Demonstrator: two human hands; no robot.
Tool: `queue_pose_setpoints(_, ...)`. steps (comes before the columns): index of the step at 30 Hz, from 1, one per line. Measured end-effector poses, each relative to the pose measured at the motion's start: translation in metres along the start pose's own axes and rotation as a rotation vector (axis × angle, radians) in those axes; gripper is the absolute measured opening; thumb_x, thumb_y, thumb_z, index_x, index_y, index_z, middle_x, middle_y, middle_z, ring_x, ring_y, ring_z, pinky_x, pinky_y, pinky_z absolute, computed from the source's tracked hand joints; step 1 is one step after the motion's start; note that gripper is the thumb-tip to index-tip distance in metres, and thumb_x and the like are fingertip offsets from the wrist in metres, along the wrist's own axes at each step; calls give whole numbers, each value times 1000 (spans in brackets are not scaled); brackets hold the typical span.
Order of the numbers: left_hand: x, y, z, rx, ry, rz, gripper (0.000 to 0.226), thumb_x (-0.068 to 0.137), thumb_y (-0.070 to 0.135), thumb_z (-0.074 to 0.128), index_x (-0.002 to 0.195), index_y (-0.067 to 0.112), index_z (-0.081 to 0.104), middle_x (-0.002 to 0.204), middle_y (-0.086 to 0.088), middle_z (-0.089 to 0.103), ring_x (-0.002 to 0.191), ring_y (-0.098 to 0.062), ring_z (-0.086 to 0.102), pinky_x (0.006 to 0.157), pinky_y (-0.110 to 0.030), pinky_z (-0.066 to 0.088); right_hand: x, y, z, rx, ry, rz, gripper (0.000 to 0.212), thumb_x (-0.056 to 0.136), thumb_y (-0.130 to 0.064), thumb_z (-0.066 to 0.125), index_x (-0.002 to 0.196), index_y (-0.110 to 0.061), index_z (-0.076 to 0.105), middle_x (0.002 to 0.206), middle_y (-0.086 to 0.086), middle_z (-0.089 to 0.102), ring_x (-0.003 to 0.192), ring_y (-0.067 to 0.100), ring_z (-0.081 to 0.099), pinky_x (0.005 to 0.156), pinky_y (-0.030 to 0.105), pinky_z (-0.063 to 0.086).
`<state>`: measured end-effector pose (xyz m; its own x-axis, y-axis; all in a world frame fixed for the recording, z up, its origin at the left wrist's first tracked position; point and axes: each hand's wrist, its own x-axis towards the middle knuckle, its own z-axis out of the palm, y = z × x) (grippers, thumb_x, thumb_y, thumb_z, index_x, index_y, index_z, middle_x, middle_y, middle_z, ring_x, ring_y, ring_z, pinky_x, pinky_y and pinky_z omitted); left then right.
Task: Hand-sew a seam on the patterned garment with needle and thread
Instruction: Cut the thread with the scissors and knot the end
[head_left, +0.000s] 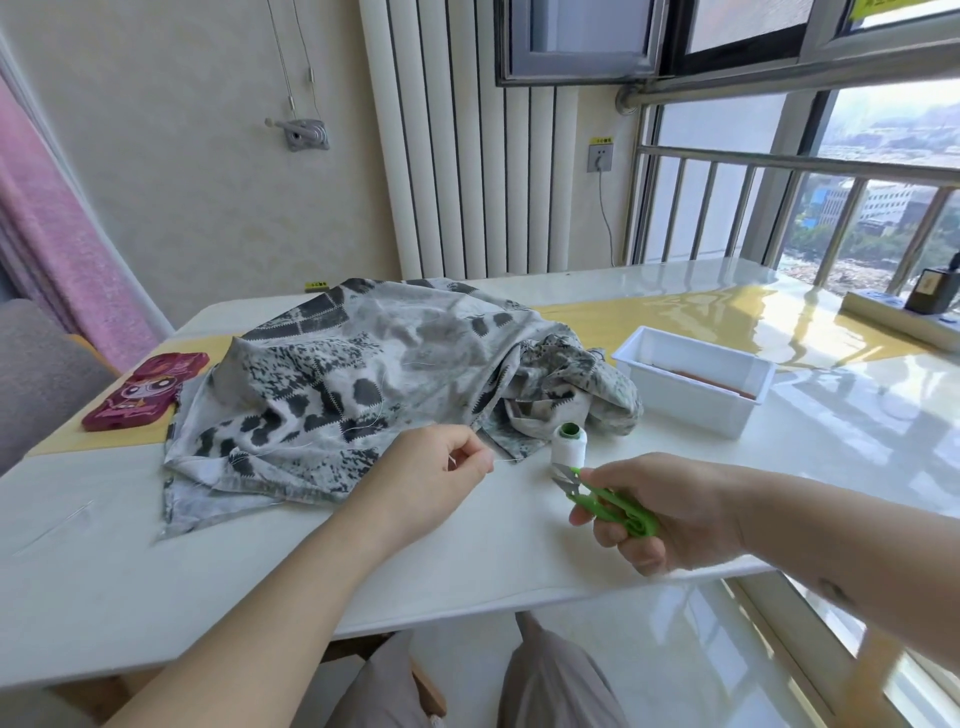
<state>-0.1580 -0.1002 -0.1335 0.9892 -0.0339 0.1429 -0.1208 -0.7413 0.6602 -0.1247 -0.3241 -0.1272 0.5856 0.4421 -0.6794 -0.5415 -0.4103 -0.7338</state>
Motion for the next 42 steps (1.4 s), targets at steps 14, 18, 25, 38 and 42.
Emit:
queue_pose_setpoints(14, 0, 3, -4, -20, 1, 3, 21, 91, 30, 59, 70, 29, 60, 62, 15, 54, 57, 1, 45, 54, -11, 34, 25, -6, 11, 243, 51, 1, 33, 99, -32, 36, 80, -8, 47, 52, 3, 41, 29, 10, 28, 33, 16, 25)
queue_pose_setpoints(18, 1, 2, -5, -24, 5, -6, 19, 91, 31, 59, 73, 28, 61, 62, 13, 53, 58, -2, 46, 57, -19, 36, 24, -4, 14, 239, 61, -7, 33, 99, -32, 37, 80, -7, 47, 52, 4, 40, 29, 10, 28, 33, 16, 25)
queue_pose_setpoints(25, -1, 3, -5, -26, 2, -7, 20, 92, 31, 58, 72, 27, 62, 61, 13, 53, 58, -4, 46, 58, -20, 37, 25, -3, 17, 247, 102, -32, 31, 100, -30, 37, 82, -7, 46, 52, 4, 41, 29, 11, 27, 35, 15, 24)
queue_pose_setpoints(38, 3, -7, -8, -33, 33, -21, 18, 91, 29, 59, 75, 23, 64, 60, 13, 56, 58, -4, 48, 62, -24, 41, 6, -7, 16, 180, 4, -32, 30, 99, -35, 39, 90, -7, 46, 57, 4, 40, 33, 11, 31, 36, 16, 28)
queue_pose_setpoints(42, 5, -9, -11, -21, 46, -26, 18, 91, 31, 58, 76, 24, 65, 73, 4, 65, 64, -8, 52, 67, -28, 45, -2, -11, 10, 218, 18, -55, 30, 99, -35, 40, 91, -7, 46, 57, 4, 41, 33, 11, 31, 36, 16, 28)
